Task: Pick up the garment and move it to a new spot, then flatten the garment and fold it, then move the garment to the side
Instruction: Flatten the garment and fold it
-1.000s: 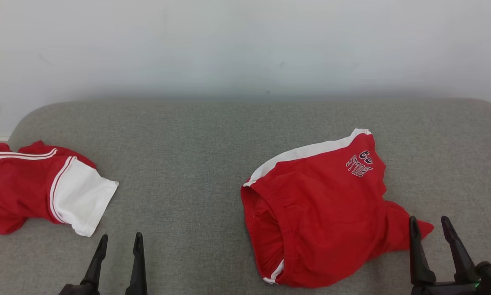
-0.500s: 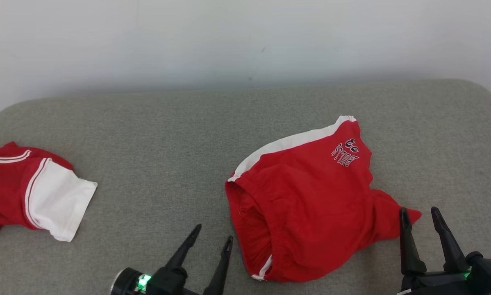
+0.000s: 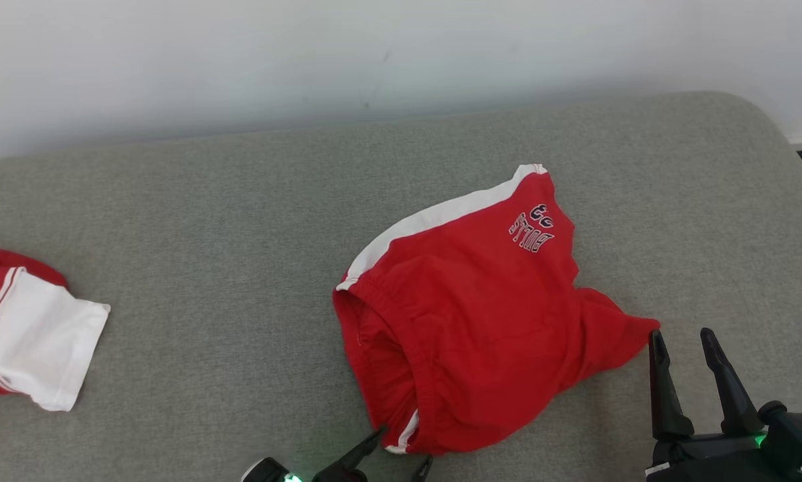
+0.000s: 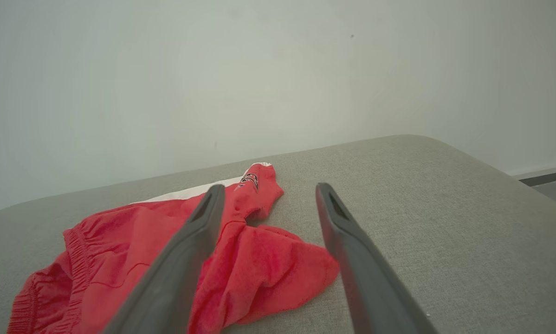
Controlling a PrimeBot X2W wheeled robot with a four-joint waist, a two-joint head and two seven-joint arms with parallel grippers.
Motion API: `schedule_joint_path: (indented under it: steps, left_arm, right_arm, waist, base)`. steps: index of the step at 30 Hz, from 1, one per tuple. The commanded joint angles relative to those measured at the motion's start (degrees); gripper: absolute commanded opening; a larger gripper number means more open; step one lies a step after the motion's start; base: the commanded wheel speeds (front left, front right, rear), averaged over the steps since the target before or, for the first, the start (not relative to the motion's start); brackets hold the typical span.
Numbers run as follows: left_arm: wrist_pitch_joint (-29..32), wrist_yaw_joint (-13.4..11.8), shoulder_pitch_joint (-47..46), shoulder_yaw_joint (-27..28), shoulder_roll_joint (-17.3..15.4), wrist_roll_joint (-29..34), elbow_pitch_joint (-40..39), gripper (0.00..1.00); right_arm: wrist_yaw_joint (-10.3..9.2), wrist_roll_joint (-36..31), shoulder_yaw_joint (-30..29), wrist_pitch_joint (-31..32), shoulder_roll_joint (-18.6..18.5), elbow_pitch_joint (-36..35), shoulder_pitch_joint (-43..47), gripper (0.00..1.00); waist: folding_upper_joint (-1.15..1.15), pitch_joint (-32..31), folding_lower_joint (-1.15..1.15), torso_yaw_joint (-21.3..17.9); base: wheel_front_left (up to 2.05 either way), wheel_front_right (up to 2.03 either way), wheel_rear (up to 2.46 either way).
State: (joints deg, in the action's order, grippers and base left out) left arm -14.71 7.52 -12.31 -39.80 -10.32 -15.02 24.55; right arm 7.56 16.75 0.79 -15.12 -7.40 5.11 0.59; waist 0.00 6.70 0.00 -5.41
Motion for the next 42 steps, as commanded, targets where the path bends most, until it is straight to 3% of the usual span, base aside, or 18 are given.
schedule_joint_path:
  steps: [1,6,7,8,9,14,19,30,36,42]
  left_arm:
    - [0.0,-0.1,-1.2,-0.8,-0.4,-1.1,0.9,1.0]
    - [0.2,-0.1,-3.7,-4.2,-0.8,-2.9,5.2,1.0]
    - [0.3,-0.1,-4.1,-4.5,-0.6,-3.6,6.1,0.77]
    - [0.4,-0.1,-4.5,-4.8,-0.6,-4.1,7.1,0.31]
    - [0.4,-0.1,-5.0,-5.3,-0.5,-4.4,8.0,0.0]
    - [-0.2,-0.1,-6.3,-5.3,0.5,-7.2,9.8,0.0]
    - [-0.5,-0.1,-6.3,-2.3,0.7,-10.1,5.2,0.0]
    - [-0.5,-2.7,1.1,2.0,-4.5,-11.6,-8.0,0.0]
    - [-0.5,-5.2,6.0,5.2,-7.6,-13.5,-9.0,0.0]
    - [-0.5,-5.9,8.4,8.5,-8.0,-15.1,-7.4,0.0]
  right_arm:
    - [-0.15,0.3,0.0,0.0,-0.5,0.0,-0.5,1.0]
    - [-0.14,-0.3,0.1,0.0,-0.6,0.1,-0.6,1.0]
    - [-0.14,-0.3,0.1,0.0,-0.6,0.1,-0.6,1.0]
    - [-0.15,-0.4,0.1,0.0,-0.6,0.1,-0.6,1.0]
    - [-0.15,-0.4,0.0,0.0,-0.8,0.2,-0.5,1.0]
    - [-0.15,-0.4,-0.4,0.0,-1.0,0.5,0.3,1.0]
    - [-0.15,-0.1,-0.7,0.0,-1.1,0.8,1.5,1.0]
    - [-0.14,0.3,-1.9,0.0,-1.1,1.9,2.3,1.0]
    - [-0.15,0.5,-2.3,0.0,-1.8,2.6,1.6,1.0]
    - [-0.15,0.2,-2.8,0.0,-2.0,3.3,1.4,1.0]
  waist:
    - [0.0,0.6,0.0,-0.7]
    - [0.0,0.8,0.0,-1.5]
    - [0.0,0.7,0.0,-1.6]
    - [0.0,0.6,0.0,-1.7]
    - [0.0,0.4,0.0,-1.6]
    - [0.0,-0.9,0.0,-0.4]
    - [0.0,-2.5,0.0,2.9]
    - [0.0,-3.7,0.0,10.4]
    - [0.0,-2.6,0.0,10.9]
    - [0.0,-2.5,0.0,10.1]
  base:
    - [0.0,0.0,0.0]
    - [0.0,0.0,0.0]
    - [0.0,0.0,0.0]
    - [0.0,0.0,0.0]
    - [0.0,0.0,0.0]
    - [0.0,0.0,0.0]
    - [0.0,0.0,0.0]
    - [0.0,0.0,0.0]
    - [0.0,0.0,0.0]
    - [0.0,0.0,0.0]
